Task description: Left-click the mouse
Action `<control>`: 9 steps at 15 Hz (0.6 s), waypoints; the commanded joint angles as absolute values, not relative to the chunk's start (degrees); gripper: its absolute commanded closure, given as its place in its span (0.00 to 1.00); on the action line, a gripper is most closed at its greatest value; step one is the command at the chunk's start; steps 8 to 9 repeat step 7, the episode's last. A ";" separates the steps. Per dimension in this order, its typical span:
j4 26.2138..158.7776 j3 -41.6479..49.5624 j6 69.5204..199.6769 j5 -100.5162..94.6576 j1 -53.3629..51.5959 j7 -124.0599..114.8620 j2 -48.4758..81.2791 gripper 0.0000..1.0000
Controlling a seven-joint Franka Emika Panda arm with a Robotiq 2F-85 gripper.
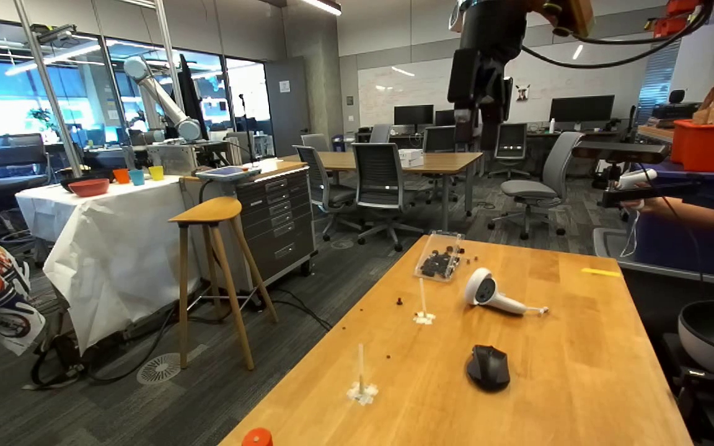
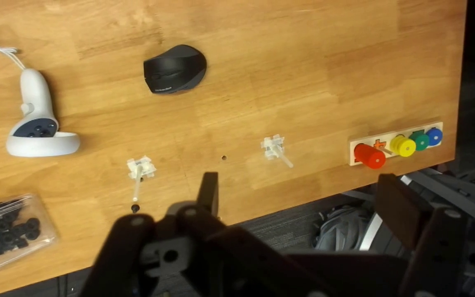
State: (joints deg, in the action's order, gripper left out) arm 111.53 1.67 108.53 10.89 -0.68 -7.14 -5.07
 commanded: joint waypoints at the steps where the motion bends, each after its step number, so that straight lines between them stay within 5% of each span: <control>1: 111.00 1.43 108.14 12.24 -0.10 -7.91 -4.92 0.00; 9: 111.41 1.24 108.13 10.94 -0.13 -8.66 -4.57 0.00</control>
